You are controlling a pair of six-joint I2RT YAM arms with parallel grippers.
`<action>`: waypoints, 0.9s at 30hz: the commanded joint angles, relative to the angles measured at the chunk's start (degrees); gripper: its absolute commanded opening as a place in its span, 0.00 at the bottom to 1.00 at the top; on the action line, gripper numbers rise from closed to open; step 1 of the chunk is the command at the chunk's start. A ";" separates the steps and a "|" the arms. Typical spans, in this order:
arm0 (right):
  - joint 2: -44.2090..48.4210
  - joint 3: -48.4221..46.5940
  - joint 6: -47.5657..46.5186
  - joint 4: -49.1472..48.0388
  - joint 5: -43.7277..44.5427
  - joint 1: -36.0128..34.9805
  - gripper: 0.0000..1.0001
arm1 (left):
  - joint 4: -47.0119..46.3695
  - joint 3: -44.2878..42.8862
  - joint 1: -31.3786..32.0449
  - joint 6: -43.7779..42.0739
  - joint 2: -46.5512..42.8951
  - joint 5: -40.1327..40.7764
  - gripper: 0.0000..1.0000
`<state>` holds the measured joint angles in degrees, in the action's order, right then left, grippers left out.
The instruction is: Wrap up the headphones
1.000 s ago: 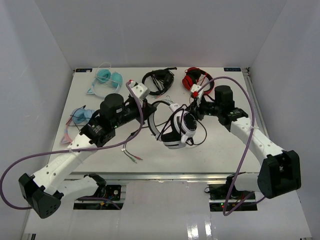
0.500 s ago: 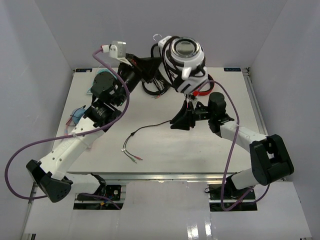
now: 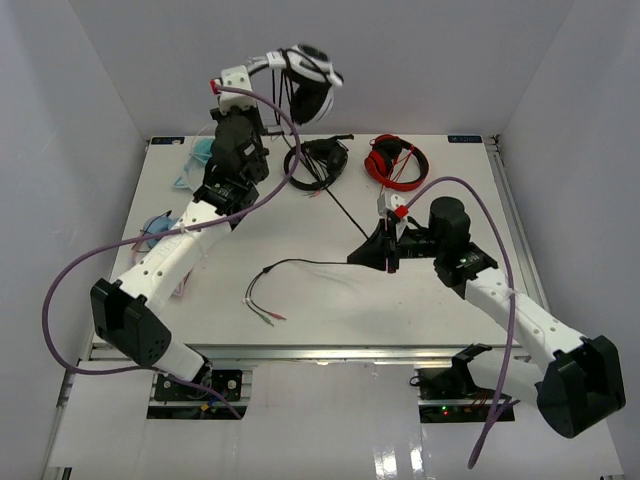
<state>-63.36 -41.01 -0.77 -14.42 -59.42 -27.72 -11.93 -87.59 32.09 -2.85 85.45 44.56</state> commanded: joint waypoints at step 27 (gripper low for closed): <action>-9.68 -12.72 -22.10 12.45 19.76 6.01 0.18 | 12.70 29.48 3.07 6.61 -30.62 -64.55 0.00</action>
<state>-71.21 -56.35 -32.05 4.13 -19.79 -24.96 5.87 -50.82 35.37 -8.31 54.34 -8.95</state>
